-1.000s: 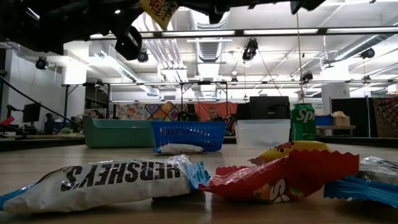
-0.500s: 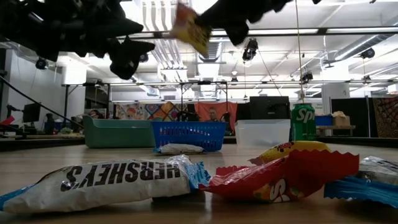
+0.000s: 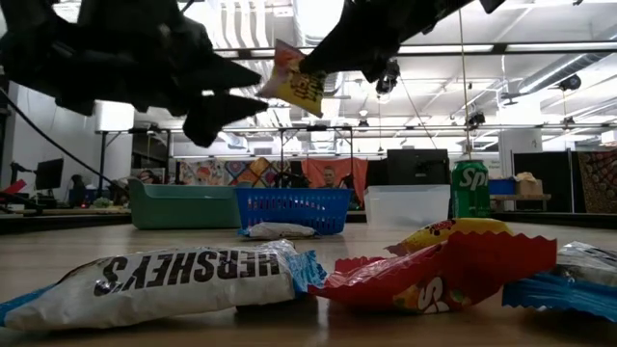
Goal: Sort candy
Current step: Put the sour patch candy into the blue green bin
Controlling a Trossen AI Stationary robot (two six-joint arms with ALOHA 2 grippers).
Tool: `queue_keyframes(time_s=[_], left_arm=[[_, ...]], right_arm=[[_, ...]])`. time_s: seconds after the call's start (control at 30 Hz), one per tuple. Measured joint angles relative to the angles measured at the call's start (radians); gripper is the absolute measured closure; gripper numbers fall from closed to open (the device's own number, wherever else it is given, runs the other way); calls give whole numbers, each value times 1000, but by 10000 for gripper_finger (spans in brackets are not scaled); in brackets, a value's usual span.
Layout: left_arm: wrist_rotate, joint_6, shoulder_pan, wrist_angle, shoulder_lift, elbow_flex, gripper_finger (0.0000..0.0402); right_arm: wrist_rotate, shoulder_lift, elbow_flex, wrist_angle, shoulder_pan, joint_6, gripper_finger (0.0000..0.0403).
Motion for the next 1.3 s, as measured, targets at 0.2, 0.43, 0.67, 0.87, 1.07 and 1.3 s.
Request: queue_keyframes(time_s=[0.2, 0.43, 0.67, 0.87, 1.07, 1.3], left_arm=[[-30, -14, -7, 73, 113, 55, 198], [76, 45, -14, 70, 174, 124, 221], [96, 35, -16, 3, 153, 114, 323], [154, 11, -20, -131, 141, 110, 389], [152, 66, -58, -203, 166, 123, 316], [-1, 339, -148, -198, 302, 231, 209]], right_arm=[[35, 8, 0, 80, 0, -61, 394], [41, 9, 0, 95, 0, -84, 394], [-38, 9, 0, 79, 11, -73, 394], [-40, 9, 0, 36, 22, -19, 394], [-37, 14, -6, -118, 24, 114, 394], [-41, 16, -21, -209, 37, 175, 394]])
